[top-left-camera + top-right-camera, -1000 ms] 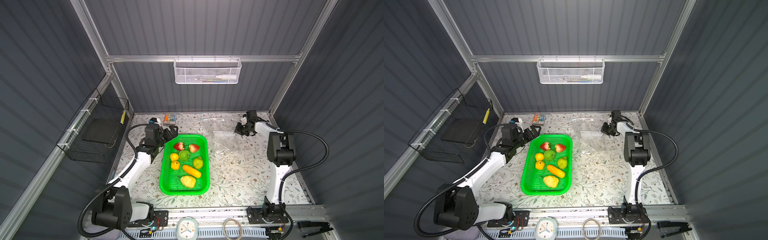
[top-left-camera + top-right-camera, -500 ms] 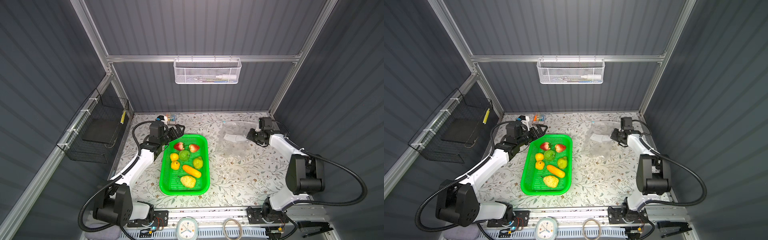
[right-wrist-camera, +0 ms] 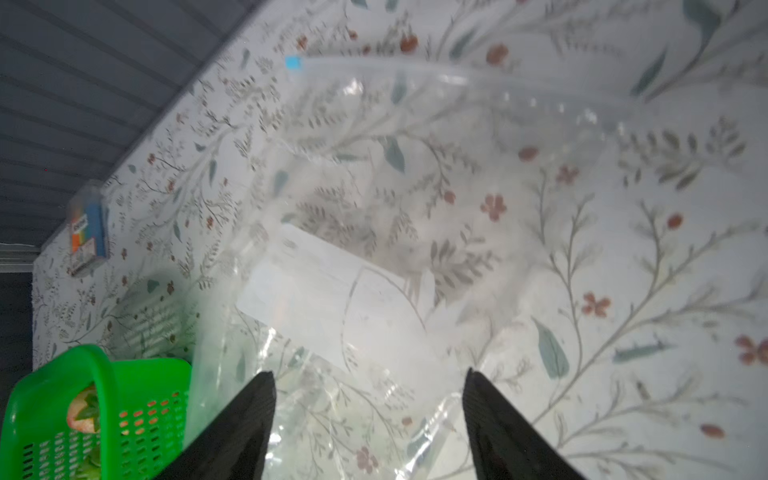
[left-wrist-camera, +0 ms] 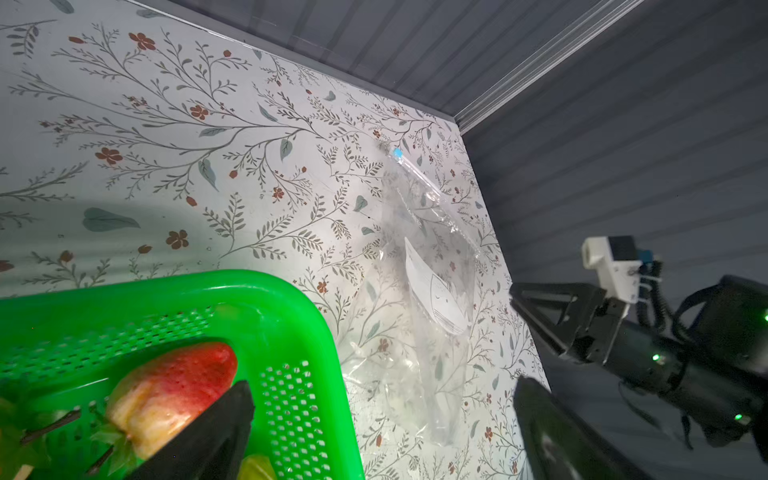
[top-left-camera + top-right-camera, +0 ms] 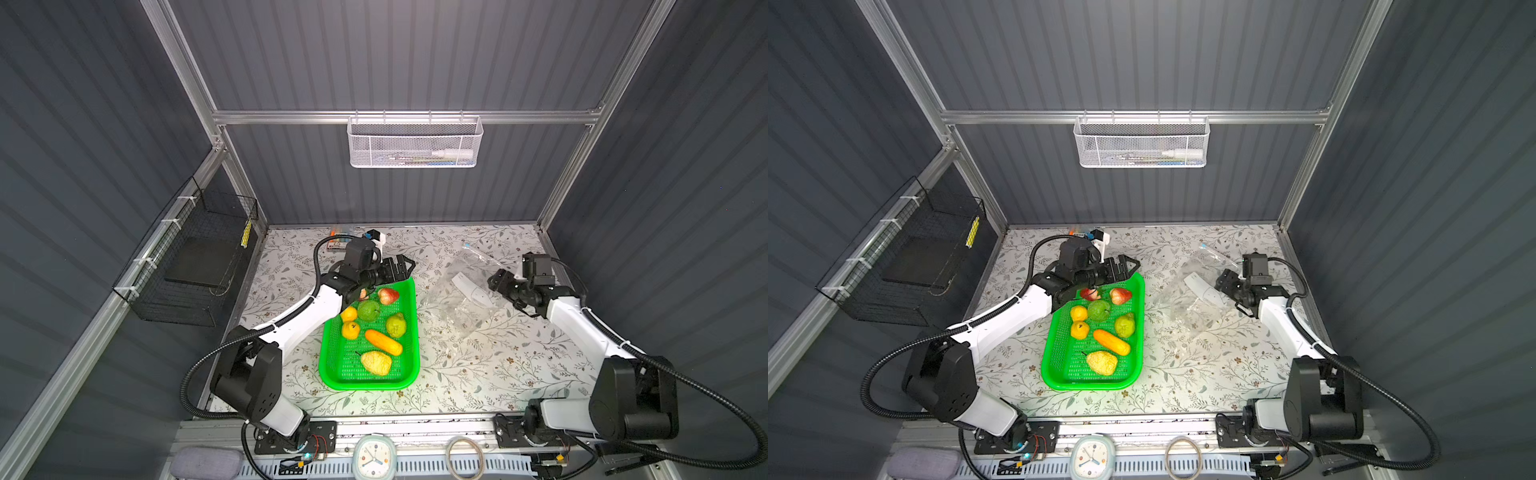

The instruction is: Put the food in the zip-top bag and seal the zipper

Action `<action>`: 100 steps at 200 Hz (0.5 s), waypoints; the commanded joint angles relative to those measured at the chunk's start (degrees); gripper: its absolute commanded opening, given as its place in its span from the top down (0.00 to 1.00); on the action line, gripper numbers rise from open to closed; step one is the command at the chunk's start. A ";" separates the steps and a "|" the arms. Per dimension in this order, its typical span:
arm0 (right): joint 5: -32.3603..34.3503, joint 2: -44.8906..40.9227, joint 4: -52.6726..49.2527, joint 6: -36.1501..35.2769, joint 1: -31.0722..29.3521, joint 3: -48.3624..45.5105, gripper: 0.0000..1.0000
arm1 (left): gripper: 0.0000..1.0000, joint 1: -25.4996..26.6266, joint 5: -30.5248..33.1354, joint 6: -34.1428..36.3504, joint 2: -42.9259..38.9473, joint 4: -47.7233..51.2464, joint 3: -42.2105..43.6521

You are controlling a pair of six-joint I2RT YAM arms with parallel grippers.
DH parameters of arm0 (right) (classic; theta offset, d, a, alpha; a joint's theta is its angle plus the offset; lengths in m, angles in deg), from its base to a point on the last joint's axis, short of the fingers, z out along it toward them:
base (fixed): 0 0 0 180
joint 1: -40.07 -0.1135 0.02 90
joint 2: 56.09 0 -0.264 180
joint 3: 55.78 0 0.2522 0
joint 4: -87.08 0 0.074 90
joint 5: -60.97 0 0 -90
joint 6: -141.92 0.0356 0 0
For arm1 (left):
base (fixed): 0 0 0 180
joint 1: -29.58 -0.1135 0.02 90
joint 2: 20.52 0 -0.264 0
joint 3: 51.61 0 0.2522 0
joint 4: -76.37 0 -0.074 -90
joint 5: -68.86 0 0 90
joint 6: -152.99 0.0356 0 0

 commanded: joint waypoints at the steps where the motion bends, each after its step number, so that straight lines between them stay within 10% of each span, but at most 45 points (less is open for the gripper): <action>1: -3.95 6.09 -4.57 -16.92 1.72 9.02 0.21 | 0.00 0.57 -0.67 1.07 0.98 1.45 -2.71; 100: -14.46 36.37 -19.27 -36.24 9.23 41.51 0.15 | 0.00 0.66 -0.94 2.04 4.72 5.13 -7.09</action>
